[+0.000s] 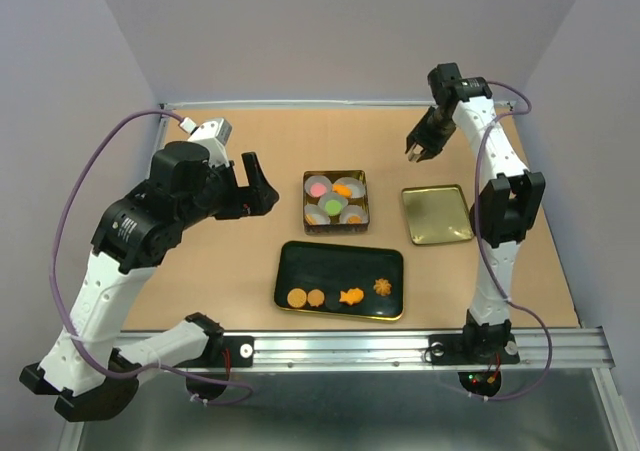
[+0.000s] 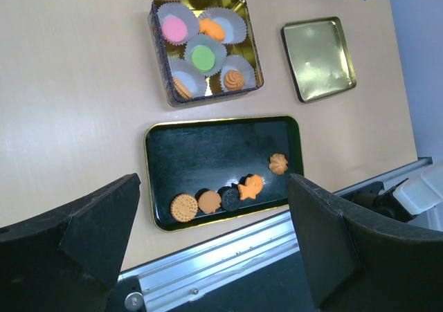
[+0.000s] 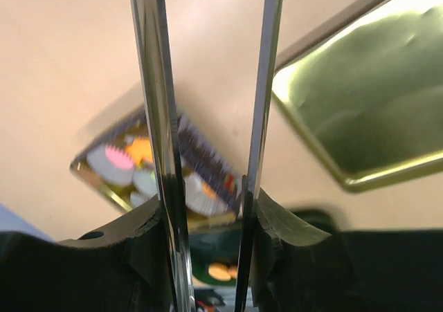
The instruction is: Pack the cookies
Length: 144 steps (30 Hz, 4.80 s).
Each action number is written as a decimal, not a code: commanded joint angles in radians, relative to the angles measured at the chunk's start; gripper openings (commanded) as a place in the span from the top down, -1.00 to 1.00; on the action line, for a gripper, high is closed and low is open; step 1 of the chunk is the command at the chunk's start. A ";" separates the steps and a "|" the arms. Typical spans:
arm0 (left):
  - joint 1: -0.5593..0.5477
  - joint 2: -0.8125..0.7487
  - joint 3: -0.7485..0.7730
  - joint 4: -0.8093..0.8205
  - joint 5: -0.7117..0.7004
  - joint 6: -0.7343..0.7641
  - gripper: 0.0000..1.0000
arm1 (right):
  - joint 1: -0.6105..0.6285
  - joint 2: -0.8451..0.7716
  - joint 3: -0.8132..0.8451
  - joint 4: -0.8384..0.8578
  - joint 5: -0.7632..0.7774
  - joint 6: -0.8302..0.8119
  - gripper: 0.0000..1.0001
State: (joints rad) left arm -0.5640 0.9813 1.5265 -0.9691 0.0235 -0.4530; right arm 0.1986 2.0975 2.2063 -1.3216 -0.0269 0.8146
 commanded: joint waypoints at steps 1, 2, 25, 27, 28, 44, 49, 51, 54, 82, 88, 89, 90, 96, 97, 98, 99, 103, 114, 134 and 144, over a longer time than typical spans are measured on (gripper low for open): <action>-0.004 0.025 0.009 0.033 -0.010 -0.058 -0.97 | -0.071 0.033 0.021 0.097 0.047 -0.011 0.17; -0.005 0.023 0.008 0.033 -0.004 -0.065 -0.97 | -0.092 0.048 0.000 0.117 0.041 -0.008 0.18; -0.004 0.141 0.110 0.036 -0.059 -0.164 -0.97 | -0.148 0.300 -0.128 0.332 -0.051 0.020 -0.45; -0.005 0.154 0.116 0.044 -0.051 -0.184 -0.97 | -0.149 0.300 -0.125 0.332 -0.057 0.011 -0.50; -0.004 0.158 0.116 0.047 -0.050 -0.188 -0.97 | -0.151 0.299 -0.125 0.332 -0.064 0.009 -0.52; -0.005 0.292 0.187 0.106 0.024 -0.154 -0.97 | -0.153 0.005 -0.196 0.329 -0.096 -0.121 -0.61; -0.005 0.327 0.222 0.109 0.038 -0.127 -0.97 | -0.122 -0.186 -0.367 0.329 -0.071 -0.173 -0.61; -0.004 0.338 0.228 0.113 0.033 -0.121 -0.97 | -0.100 -0.278 -0.482 0.331 -0.051 -0.202 -0.60; -0.004 0.342 0.210 0.144 0.023 -0.119 -0.97 | -0.062 -0.350 -0.600 0.331 -0.036 -0.238 -0.55; 0.003 0.408 0.032 0.288 -0.005 -0.190 -0.97 | 0.010 -0.228 -0.809 0.475 0.018 -0.333 -0.17; 0.018 0.336 -0.052 0.337 -0.059 -0.194 -0.97 | 0.025 -0.119 -0.737 0.473 0.061 -0.353 -0.15; 0.021 0.312 -0.072 0.346 -0.054 -0.197 -0.97 | 0.027 -0.110 -0.729 0.472 0.064 -0.354 -0.15; 0.024 0.303 -0.103 0.352 -0.048 -0.200 -0.97 | 0.033 -0.105 -0.723 0.472 0.067 -0.354 -0.14; 0.035 0.296 -0.143 0.365 -0.033 -0.182 -0.97 | 0.056 -0.082 -0.706 0.467 0.097 -0.359 -0.07; 0.033 0.301 -0.140 0.371 -0.028 -0.182 -0.97 | 0.058 -0.080 -0.709 0.467 0.104 -0.362 -0.01; 0.033 0.312 -0.132 0.372 -0.028 -0.182 -0.97 | 0.061 -0.080 -0.718 0.467 0.116 -0.370 0.03; 0.033 0.316 -0.128 0.378 -0.028 -0.184 -0.97 | 0.062 -0.080 -0.723 0.467 0.122 -0.373 0.09; 0.035 0.336 -0.109 0.398 0.010 -0.187 -0.97 | 0.065 -0.090 -0.752 0.469 0.147 -0.381 0.56; 0.033 0.427 0.010 0.382 0.013 -0.145 -0.97 | 0.070 -0.194 -0.798 0.447 0.122 -0.368 0.99; 0.087 0.669 0.468 0.306 0.013 0.008 -0.96 | 0.073 -0.596 -0.407 0.294 -0.077 -0.203 0.99; 0.150 0.561 0.286 0.694 0.285 -0.065 -0.97 | 0.071 -0.741 -0.398 0.831 -0.459 0.072 0.99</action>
State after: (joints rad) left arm -0.4564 1.6424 1.8889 -0.5159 0.1696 -0.4736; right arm 0.2634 1.3891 1.8038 -0.7979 -0.3325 0.7593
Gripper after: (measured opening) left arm 0.985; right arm 0.020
